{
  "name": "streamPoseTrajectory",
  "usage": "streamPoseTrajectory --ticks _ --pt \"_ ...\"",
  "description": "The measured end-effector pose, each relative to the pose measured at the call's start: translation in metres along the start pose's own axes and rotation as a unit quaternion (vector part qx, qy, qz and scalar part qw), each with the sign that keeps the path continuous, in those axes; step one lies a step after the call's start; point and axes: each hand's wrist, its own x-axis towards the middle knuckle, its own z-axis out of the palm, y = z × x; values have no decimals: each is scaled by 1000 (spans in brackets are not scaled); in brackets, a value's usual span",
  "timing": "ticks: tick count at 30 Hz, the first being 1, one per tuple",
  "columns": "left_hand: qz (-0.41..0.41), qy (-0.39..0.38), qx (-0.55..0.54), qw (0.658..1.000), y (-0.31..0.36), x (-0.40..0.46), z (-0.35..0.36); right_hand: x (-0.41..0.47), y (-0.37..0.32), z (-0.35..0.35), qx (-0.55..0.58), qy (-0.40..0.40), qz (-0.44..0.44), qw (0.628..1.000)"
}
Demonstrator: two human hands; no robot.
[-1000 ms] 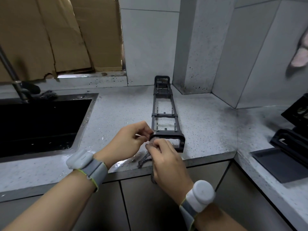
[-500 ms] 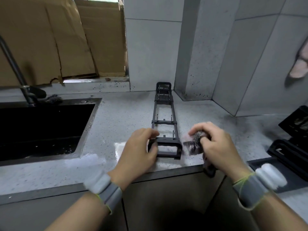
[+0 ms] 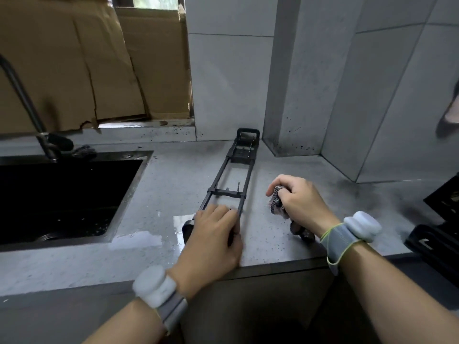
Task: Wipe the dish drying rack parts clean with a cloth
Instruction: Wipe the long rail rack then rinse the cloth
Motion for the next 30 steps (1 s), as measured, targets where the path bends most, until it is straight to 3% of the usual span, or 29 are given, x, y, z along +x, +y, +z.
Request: streamPoseTrajectory --ticks 9,17,22,30 --pt "-35 -56 -37 997 -73 -35 -97 30 -32 55 -88 -88 -123 985" --pt "-80 -40 -67 994 -120 -45 -126 50 -36 87 -179 -121 -155 964" --pt "-80 -40 -75 993 -139 -44 -129 67 -38 103 -304 -175 -185 918" --pt "-79 -32 -95 992 -154 -32 -128 71 -30 100 -369 -141 -272 878"
